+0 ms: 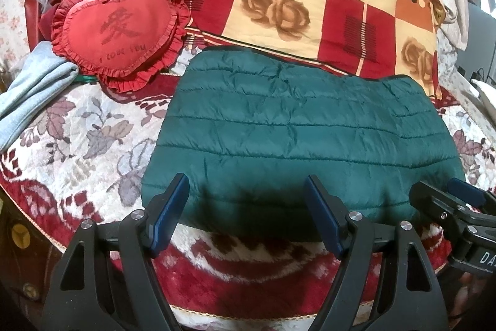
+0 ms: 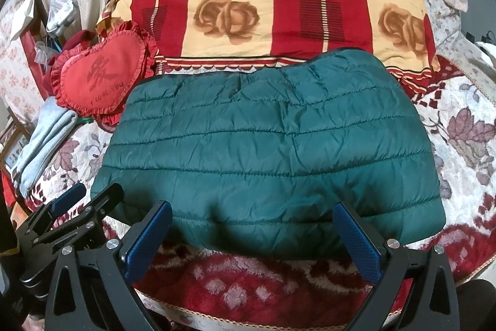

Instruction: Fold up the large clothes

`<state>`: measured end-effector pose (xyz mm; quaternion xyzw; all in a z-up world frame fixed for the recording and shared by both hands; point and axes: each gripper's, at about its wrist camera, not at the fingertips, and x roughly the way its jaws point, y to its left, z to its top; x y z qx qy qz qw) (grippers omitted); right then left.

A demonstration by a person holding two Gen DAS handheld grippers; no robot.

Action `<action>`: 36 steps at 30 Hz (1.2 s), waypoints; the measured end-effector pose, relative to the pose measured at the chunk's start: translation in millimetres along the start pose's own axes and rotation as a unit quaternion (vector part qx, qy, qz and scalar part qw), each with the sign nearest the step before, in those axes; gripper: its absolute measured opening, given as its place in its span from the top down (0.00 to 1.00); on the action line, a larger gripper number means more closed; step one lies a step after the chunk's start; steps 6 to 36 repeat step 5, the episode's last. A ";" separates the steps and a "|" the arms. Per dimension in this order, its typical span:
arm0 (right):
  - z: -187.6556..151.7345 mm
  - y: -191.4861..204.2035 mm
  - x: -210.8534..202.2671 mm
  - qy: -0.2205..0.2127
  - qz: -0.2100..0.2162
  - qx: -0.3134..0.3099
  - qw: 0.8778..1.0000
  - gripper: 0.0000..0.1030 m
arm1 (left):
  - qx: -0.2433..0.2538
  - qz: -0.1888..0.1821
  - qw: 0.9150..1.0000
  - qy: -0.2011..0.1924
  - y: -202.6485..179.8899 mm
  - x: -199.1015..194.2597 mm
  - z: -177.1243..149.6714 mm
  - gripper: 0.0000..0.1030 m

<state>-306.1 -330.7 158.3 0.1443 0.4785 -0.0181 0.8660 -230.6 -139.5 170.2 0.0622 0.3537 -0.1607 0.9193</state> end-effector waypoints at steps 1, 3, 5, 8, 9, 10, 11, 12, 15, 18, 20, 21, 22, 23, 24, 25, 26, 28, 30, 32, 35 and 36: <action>-0.2 0.1 0.0 0.001 0.000 0.001 1.000 0.01 | 0.000 0.000 1.000 0.001 0.7 0.5 0.2 0.25; 0.3 -1.2 -0.3 0.000 0.001 0.001 1.000 0.01 | 0.002 -0.005 1.000 0.005 1.3 1.7 0.8 0.25; 1.8 -3.6 -0.8 -0.001 0.000 0.000 1.000 0.01 | -0.001 -0.009 1.000 0.011 4.1 3.8 3.0 0.25; 1.8 -3.6 -0.8 -0.001 0.000 0.000 1.000 0.01 | -0.001 -0.009 1.000 0.011 4.1 3.8 3.0 0.25; 1.8 -3.6 -0.8 -0.001 0.000 0.000 1.000 0.01 | -0.001 -0.009 1.000 0.011 4.1 3.8 3.0 0.25; 1.8 -3.6 -0.8 -0.001 0.000 0.000 1.000 0.01 | -0.001 -0.009 1.000 0.011 4.1 3.8 3.0 0.25; 1.8 -3.6 -0.8 -0.001 0.000 0.000 1.000 0.01 | -0.001 -0.009 1.000 0.011 4.1 3.8 3.0 0.25; 1.8 -3.6 -0.8 -0.001 0.000 0.000 1.000 0.01 | -0.001 -0.009 1.000 0.011 4.1 3.8 3.0 0.25; 1.8 -3.6 -0.8 -0.001 0.000 0.000 1.000 0.01 | -0.001 -0.009 1.000 0.011 4.1 3.8 3.0 0.25; 1.8 -3.6 -0.8 -0.001 0.000 0.000 1.000 0.01 | -0.001 -0.009 1.000 0.011 4.1 3.8 3.0 0.25; 1.8 -3.6 -0.8 -0.001 0.000 0.000 1.000 0.01 | -0.001 -0.009 1.000 0.011 4.1 3.8 3.0 0.25; 1.8 -3.6 -0.8 -0.001 0.000 0.000 1.000 0.01 | -0.001 -0.009 1.000 0.011 4.1 3.8 3.0 0.25; 1.8 -3.6 -0.8 -0.001 0.000 0.000 1.000 0.01 | -0.001 -0.009 1.000 0.011 4.1 3.8 3.0 0.25; 1.8 -3.6 -0.8 -0.001 0.000 0.000 1.000 0.01 | -0.001 -0.009 1.000 0.011 4.1 3.8 3.0 0.25; 1.8 -3.6 -0.8 -0.001 0.000 0.000 1.000 0.01 | -0.001 -0.009 1.000 0.011 4.1 3.8 3.0 0.25; 1.8 -3.6 -0.8 -0.001 0.000 0.000 1.000 0.01 | -0.001 -0.009 1.000 0.011 4.1 3.8 3.0 0.25; 1.8 -3.6 -0.8 -0.001 0.000 0.000 1.000 0.01 | -0.001 -0.009 1.000 0.011 4.1 3.8 3.0 0.25; 1.8 -3.6 -0.8 -0.001 0.000 0.000 1.000 0.01 | -0.001 -0.009 1.000 0.011 4.1 3.8 3.0 0.25; 1.8 -3.6 -0.8 -0.001 0.000 0.000 1.000 0.01 | -0.001 -0.009 1.000 0.011 4.1 3.8 3.0 0.25; 1.8 -3.6 -0.8 -0.001 0.000 0.000 1.000 0.01 | -0.001 -0.009 1.000 0.011 4.1 3.8 3.0 0.25; 1.8 -3.6 -0.8 -0.001 0.000 0.000 1.000 0.01 | -0.001 -0.009 1.000 0.011 4.1 3.8 3.0 0.25; 1.8 -3.6 -0.8 -0.001 0.000 0.000 1.000 0.01 | -0.001 -0.009 1.000 0.011 4.1 3.8 3.0 0.25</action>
